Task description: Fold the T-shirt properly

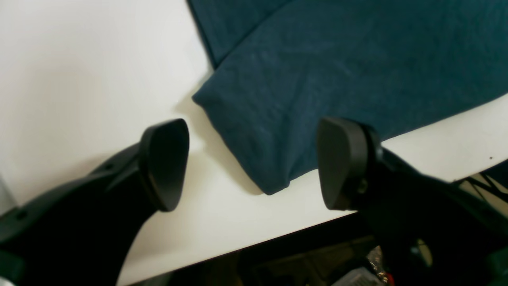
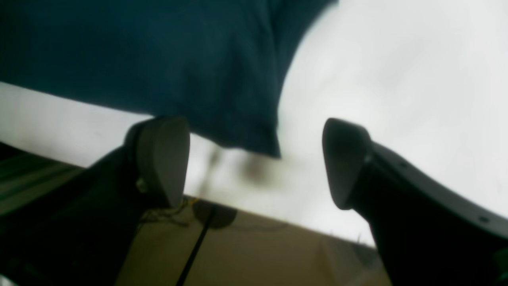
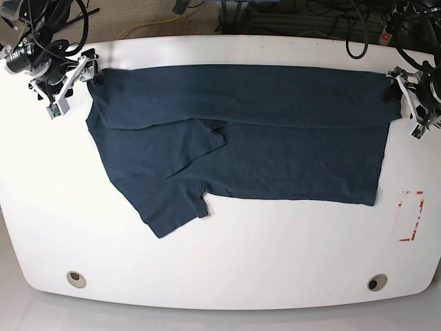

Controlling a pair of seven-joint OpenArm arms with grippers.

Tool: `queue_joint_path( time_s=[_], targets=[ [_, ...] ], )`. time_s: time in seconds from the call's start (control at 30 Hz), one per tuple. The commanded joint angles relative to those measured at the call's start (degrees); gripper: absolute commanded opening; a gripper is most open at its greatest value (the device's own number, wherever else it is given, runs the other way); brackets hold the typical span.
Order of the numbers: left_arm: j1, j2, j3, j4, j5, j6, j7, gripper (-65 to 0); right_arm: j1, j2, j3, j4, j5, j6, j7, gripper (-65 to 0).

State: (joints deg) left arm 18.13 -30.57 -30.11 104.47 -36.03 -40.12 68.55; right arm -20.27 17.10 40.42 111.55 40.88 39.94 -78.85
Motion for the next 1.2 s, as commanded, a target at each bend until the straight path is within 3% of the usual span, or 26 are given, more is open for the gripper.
queue_joint_path(
  time_s=[0.0,0.07,0.23,0.43,0.57,0.77,0.83,1.03,1.17],
  targets=[
    [-0.7,-1.1,-0.6,2.4,-0.8,0.1,-0.9,-18.5,-0.2,1.0,0.4,1.2,1.7,0.1,0.8,-14.7],
    [-1.2,-0.6,-0.9,2.3,-0.7,0.1,-1.0,-18.5,-0.2,1.0,0.4,1.2,3.0,0.1,1.1,-14.7],
    [-3.9,6.0,-0.4,2.1,1.7,0.1,-0.8,-18.6,1.9,-1.1,0.0,1.1,2.5,0.1,1.2,-14.9],
    [-3.4,8.0,4.6,2.1,11.1,0.1,-2.7,-18.7,3.8,-4.1,0.2,1.0,-7.6,0.1,1.2,-14.9],
    [-0.7,9.6,5.3,2.0,16.7,0.1,-7.0,-23.6,4.9,-5.0,0.0,0.2,-13.9,0.1,1.2,-14.9],
    [0.2,10.6,8.2,0.0,21.2,0.1,-7.9,-25.8,6.1,-5.1,0.1,-8.0,-11.0,0.1,1.6,-15.1],
    [0.3,10.6,8.2,-1.7,21.2,0.1,-7.9,-25.8,6.6,-5.1,0.0,-10.1,-10.8,0.1,2.8,-18.9],
    [1.5,10.0,8.2,-3.5,21.3,0.1,-7.9,-25.8,6.8,-5.0,0.0,-13.1,-10.8,0.1,4.2,-44.5],
    [4.0,9.1,8.3,-3.2,21.3,0.1,-7.9,-25.8,5.3,-4.7,-0.1,-13.0,-10.8,0.1,4.0,-47.4]
  ],
)
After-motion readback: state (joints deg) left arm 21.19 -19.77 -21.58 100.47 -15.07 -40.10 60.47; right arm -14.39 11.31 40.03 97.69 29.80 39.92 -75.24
